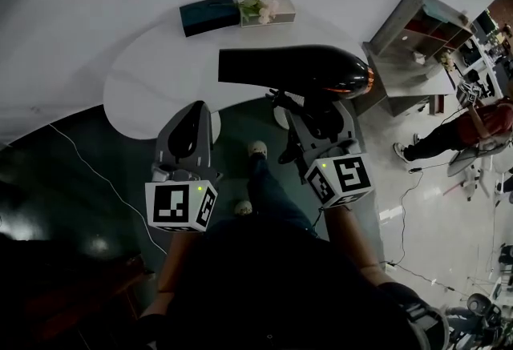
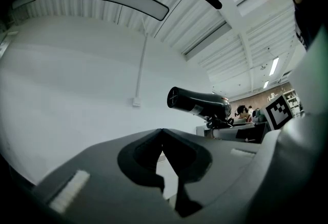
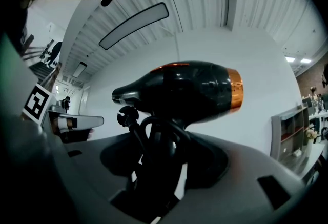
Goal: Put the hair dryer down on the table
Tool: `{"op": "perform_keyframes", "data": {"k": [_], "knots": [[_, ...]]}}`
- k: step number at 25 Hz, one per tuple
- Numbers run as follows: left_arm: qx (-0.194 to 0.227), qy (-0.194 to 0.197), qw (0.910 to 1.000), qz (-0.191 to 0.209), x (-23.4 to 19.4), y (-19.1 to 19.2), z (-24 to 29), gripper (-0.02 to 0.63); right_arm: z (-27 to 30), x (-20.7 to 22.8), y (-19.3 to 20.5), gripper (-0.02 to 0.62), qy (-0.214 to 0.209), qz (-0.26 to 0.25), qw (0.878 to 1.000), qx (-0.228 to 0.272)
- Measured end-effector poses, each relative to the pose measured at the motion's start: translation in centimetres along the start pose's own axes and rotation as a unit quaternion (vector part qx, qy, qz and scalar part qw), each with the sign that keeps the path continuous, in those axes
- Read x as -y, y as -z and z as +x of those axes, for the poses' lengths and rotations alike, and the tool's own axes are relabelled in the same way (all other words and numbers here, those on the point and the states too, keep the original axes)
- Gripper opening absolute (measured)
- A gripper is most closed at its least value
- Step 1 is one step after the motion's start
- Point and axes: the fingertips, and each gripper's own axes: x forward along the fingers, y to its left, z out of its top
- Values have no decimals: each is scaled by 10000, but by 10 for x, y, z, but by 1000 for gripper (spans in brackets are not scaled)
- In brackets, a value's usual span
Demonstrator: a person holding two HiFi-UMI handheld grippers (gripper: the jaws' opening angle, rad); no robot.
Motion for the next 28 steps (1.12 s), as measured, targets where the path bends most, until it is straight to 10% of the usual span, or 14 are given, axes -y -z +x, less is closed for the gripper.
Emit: {"op": "perform_keyframes", "data": {"k": [28], "knots": [[-305,-741,9966,-215,-181,74,303,12,355,120,92,247,-810,-2,9937,-776]]}}
